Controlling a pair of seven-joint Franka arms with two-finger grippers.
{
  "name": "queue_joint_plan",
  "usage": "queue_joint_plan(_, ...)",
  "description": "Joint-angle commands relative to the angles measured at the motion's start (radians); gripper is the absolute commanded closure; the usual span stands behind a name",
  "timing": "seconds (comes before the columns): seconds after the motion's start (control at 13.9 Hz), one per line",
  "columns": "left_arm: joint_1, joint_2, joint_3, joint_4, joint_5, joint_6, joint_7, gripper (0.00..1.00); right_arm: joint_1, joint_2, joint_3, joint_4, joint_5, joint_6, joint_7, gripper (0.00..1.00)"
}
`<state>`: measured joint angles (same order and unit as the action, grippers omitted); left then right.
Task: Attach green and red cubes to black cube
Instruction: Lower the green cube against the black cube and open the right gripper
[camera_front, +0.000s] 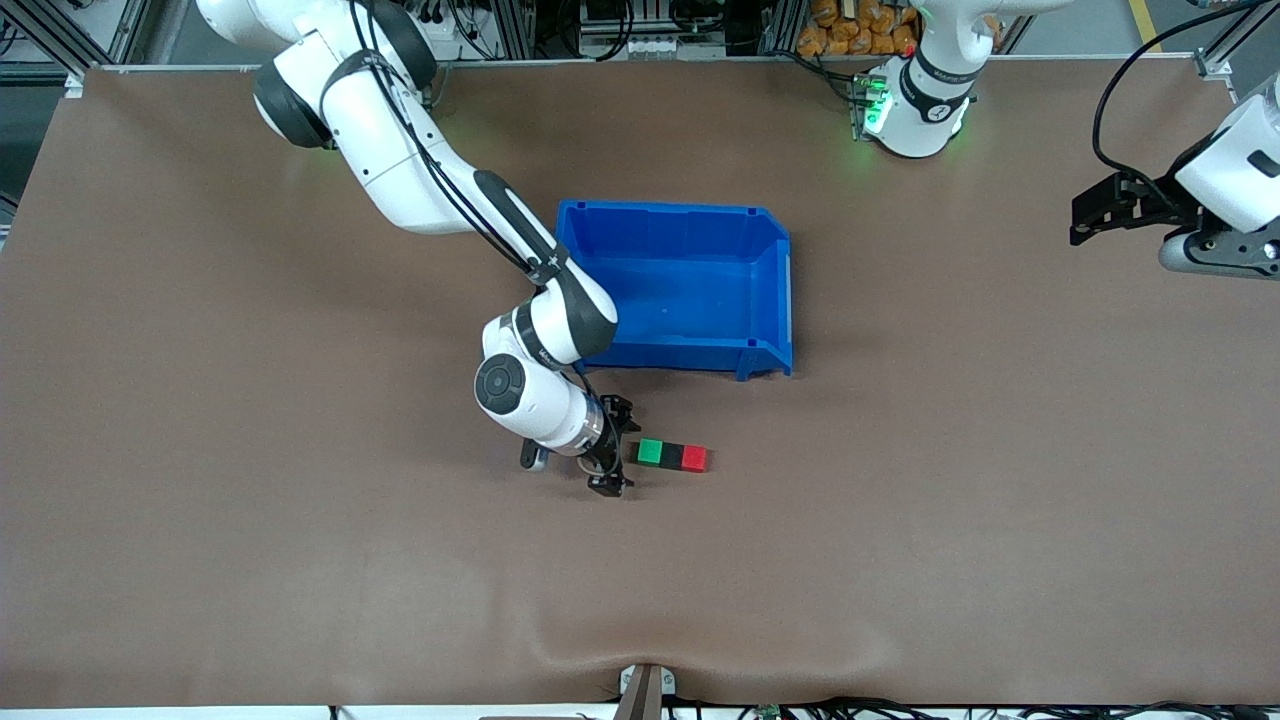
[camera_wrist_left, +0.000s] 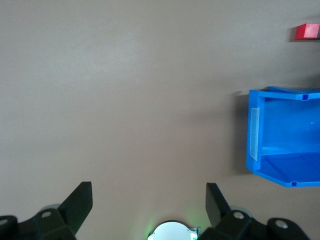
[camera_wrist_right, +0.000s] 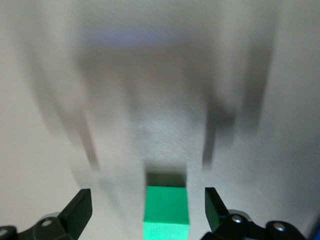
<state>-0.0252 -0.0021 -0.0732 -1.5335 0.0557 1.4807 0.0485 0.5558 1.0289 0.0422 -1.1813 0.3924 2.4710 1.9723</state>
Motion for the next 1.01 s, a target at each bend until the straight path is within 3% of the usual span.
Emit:
queue_joint_plan(0.0, 0.002, -0.007, -0.003, 0.019, 0.006, 0.0, -0.001, 0.0, -0.036, -0.01, 0.004, 0.015, -0.062, -0.009, 0.011, 0.0)
queue_joint_plan(0.5, 0.001, -0.006, -0.005, 0.023, 0.006, 0.001, -0.001, 0.0, -0.1, -0.065, 0.004, 0.015, -0.069, -0.03, 0.01, 0.0)
queue_joint_plan(0.94, 0.001, -0.006, -0.005, 0.021, 0.006, 0.001, -0.001, 0.0, -0.243, -0.148, 0.031, 0.026, -0.061, -0.414, -0.181, 0.0)
